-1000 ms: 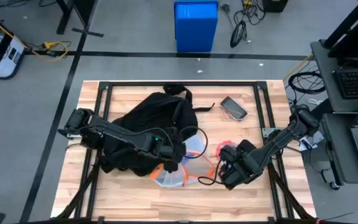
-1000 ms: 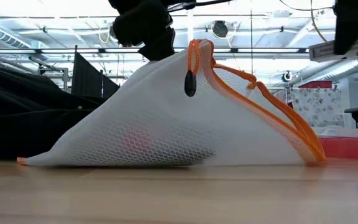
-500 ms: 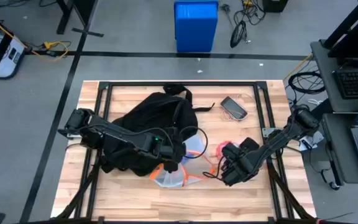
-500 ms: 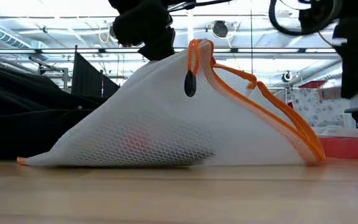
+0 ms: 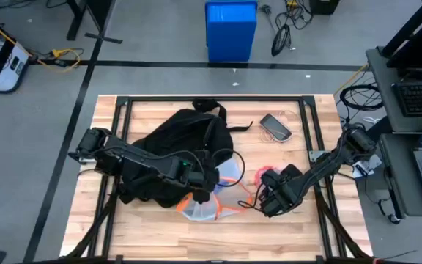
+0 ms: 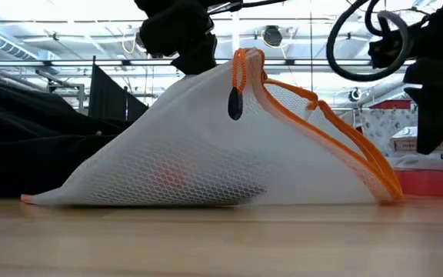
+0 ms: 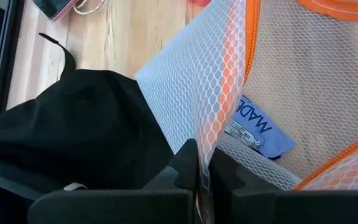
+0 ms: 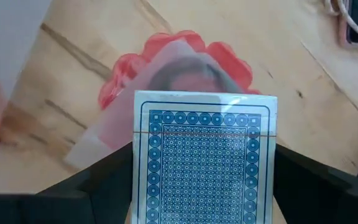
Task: Unpack backpack
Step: Remove the blue game card from the orange zip bag, then remove the blue chocolate bar from the orange zip bag
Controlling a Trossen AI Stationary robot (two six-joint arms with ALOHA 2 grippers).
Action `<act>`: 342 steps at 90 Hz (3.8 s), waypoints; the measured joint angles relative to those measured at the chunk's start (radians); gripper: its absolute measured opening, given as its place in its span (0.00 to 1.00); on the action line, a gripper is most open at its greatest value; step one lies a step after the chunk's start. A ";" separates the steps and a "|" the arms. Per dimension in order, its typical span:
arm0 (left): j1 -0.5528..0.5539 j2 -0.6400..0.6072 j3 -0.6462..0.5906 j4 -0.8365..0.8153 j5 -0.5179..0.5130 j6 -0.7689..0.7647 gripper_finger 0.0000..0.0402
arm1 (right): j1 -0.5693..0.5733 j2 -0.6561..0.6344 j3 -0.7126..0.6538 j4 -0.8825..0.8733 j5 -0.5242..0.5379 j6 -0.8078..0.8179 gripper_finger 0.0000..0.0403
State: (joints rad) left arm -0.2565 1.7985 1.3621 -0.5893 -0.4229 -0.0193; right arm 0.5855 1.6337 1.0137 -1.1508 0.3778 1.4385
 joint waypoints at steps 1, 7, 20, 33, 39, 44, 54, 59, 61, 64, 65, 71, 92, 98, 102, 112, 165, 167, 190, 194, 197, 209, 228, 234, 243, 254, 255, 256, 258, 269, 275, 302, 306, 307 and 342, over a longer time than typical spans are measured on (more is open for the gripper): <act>0.000 0.000 0.000 0.000 0.000 0.000 0.00 | -0.002 0.000 0.000 0.000 0.002 -0.002 0.75; 0.000 0.000 0.000 0.001 0.000 0.000 0.00 | -0.006 0.000 -0.001 0.000 0.022 -0.008 0.75; 0.000 0.000 0.000 0.004 0.000 0.000 0.00 | -0.022 0.000 -0.001 0.011 0.039 -0.025 0.75; 0.000 0.000 0.000 0.004 0.000 0.000 0.00 | -0.023 0.000 -0.001 0.033 0.039 -0.040 0.75; 0.000 0.000 0.000 0.004 0.000 0.000 0.00 | -0.023 0.000 -0.001 0.031 0.039 -0.042 0.75; 0.000 0.000 0.000 0.004 0.000 0.000 0.00 | -0.023 0.000 -0.001 0.032 0.038 -0.049 0.75; 0.000 0.000 0.000 0.004 0.000 0.000 0.00 | -0.023 0.000 -0.001 0.032 0.040 -0.055 0.75; 0.000 0.000 0.000 0.004 0.000 0.000 0.00 | -0.023 0.000 -0.001 0.030 0.042 -0.055 0.75; 0.000 0.000 0.000 0.004 0.000 0.000 0.00 | -0.023 0.000 -0.001 0.028 0.043 -0.055 0.75; 0.000 0.000 0.000 0.005 0.000 0.000 0.00 | -0.023 0.000 -0.001 0.022 0.044 -0.054 0.75; 0.000 0.000 0.000 0.005 0.000 0.000 0.00 | -0.023 0.000 -0.001 0.020 0.044 -0.054 0.75; 0.000 0.000 0.000 0.005 0.000 0.000 0.00 | -0.023 0.000 -0.001 0.017 0.044 -0.049 0.75; 0.000 0.000 0.000 0.005 0.000 0.000 0.00 | -0.045 0.000 -0.014 0.017 0.047 -0.049 0.75; 0.000 0.000 0.000 0.005 0.000 0.000 0.00 | -0.052 0.000 -0.025 0.020 0.046 -0.041 0.75; 0.000 0.000 0.000 0.005 0.000 0.000 0.00 | -0.056 0.000 -0.035 0.031 0.046 -0.039 0.75; 0.000 0.000 0.000 0.005 0.000 0.000 0.00 | -0.057 0.000 -0.055 0.059 0.047 -0.039 0.76; 0.000 0.000 0.000 0.005 0.025 0.000 0.00 | -0.056 -0.003 -0.061 0.079 0.072 -0.048 0.81; 0.000 0.000 0.000 0.005 0.025 0.000 0.00 | -0.056 -0.004 -0.056 0.079 0.082 -0.054 0.81; 0.000 0.000 0.000 0.005 0.026 0.006 0.00 | -0.014 -0.049 0.074 0.086 0.249 -0.201 0.81; 0.000 0.000 0.000 0.005 0.026 0.007 0.00 | -0.001 -0.056 0.095 0.101 0.277 -0.237 0.81; 0.000 0.000 0.000 0.005 0.026 0.010 0.00 | 0.009 -0.058 0.108 0.120 0.290 -0.270 0.81; 0.000 0.000 0.000 0.005 0.026 0.035 0.00 | 0.055 -0.059 0.129 0.257 0.311 -0.450 0.80; 0.000 0.000 0.000 0.005 0.026 0.068 0.00 | 0.092 -0.057 0.108 0.319 0.309 -0.526 0.76; 0.000 0.000 0.000 0.005 0.026 0.092 0.00 | 0.098 -0.056 0.092 0.333 0.309 -0.535 0.75; -0.001 0.000 0.000 0.004 0.026 0.156 0.00 | 0.098 -0.056 0.059 0.403 0.302 -0.590 0.73; -0.007 0.000 0.000 0.004 0.026 0.213 0.00 | 0.097 -0.056 0.008 0.553 0.300 -0.718 0.72; -0.008 0.000 0.000 0.004 0.026 0.216 0.00 | 0.097 -0.055 0.003 0.567 0.300 -0.733 0.72; -0.008 0.000 0.000 0.004 0.026 0.218 0.00 | 0.097 -0.055 -0.002 0.583 0.300 -0.748 0.71; -0.009 0.000 0.000 0.004 0.026 0.222 0.00 | 0.096 -0.055 -0.011 0.615 0.300 -0.780 0.71; -0.021 0.000 0.000 0.004 0.026 0.236 0.00 | 0.090 -0.055 -0.058 0.792 0.298 -0.963 0.71; -0.028 0.000 0.000 0.004 0.026 0.236 0.00 | 0.082 -0.054 -0.064 0.855 0.297 -1.057 0.71; -0.043 0.000 0.000 0.005 0.016 0.245 0.00 | -0.033 -0.014 -0.065 0.929 0.204 -1.244 0.71; -0.041 0.000 0.000 0.006 -0.004 0.246 0.00 | -0.041 0.002 -0.065 0.963 0.148 -1.281 0.71; -0.040 0.000 0.000 0.005 -0.010 0.246 0.00 | -0.043 0.006 -0.065 0.972 0.132 -1.291 0.71; -0.007 0.000 0.000 0.008 -0.099 0.190 0.00 | -0.079 0.113 -0.035 1.151 0.055 -1.599 0.71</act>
State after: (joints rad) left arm -0.2635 1.7985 1.3621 -0.5809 -0.5219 0.1711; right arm 0.5061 1.7471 0.9790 0.0005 0.4324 -0.1607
